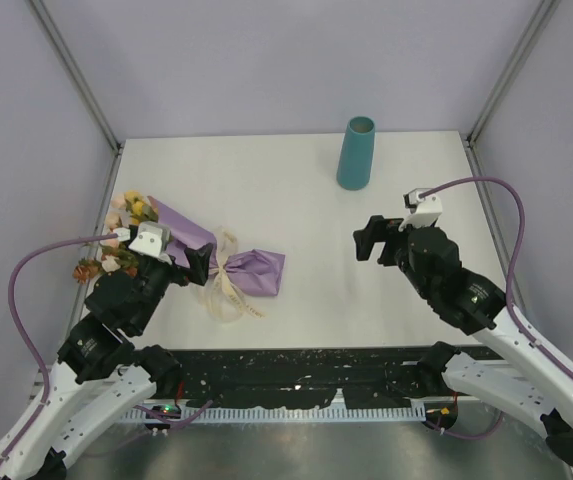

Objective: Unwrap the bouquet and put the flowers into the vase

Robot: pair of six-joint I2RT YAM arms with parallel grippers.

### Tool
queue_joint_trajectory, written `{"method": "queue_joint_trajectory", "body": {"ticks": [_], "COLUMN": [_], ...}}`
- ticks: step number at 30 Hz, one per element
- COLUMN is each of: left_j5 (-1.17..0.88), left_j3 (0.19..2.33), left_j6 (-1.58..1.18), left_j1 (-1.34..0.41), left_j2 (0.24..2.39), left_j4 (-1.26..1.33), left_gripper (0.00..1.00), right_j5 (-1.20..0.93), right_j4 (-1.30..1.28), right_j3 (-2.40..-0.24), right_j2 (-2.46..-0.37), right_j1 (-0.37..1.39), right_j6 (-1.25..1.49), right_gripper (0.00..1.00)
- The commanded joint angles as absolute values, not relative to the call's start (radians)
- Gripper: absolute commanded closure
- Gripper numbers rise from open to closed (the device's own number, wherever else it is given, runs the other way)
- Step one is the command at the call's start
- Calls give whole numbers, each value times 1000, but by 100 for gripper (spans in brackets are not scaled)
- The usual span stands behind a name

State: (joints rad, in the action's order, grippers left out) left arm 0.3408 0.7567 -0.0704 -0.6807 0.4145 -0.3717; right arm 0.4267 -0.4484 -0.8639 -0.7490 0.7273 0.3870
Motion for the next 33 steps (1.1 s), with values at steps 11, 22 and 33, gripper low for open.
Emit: {"method": "queue_joint_trajectory", "body": {"ticks": [11, 22, 33], "left_j5": [364, 518, 244], "left_j3": [776, 847, 962], "left_j6": [-69, -254, -603], "left_j1": [-687, -684, -461], "left_j2": [425, 506, 721], "left_j4": [-348, -451, -670], "left_gripper": [0, 0, 51], "right_j5": [436, 419, 190], "right_j4": [-390, -379, -244], "right_j3": [-850, -838, -677], "right_j2": [-695, -667, -511], "right_j1": [730, 730, 730], "right_j6": [370, 367, 331], "right_gripper": [5, 5, 4]}}
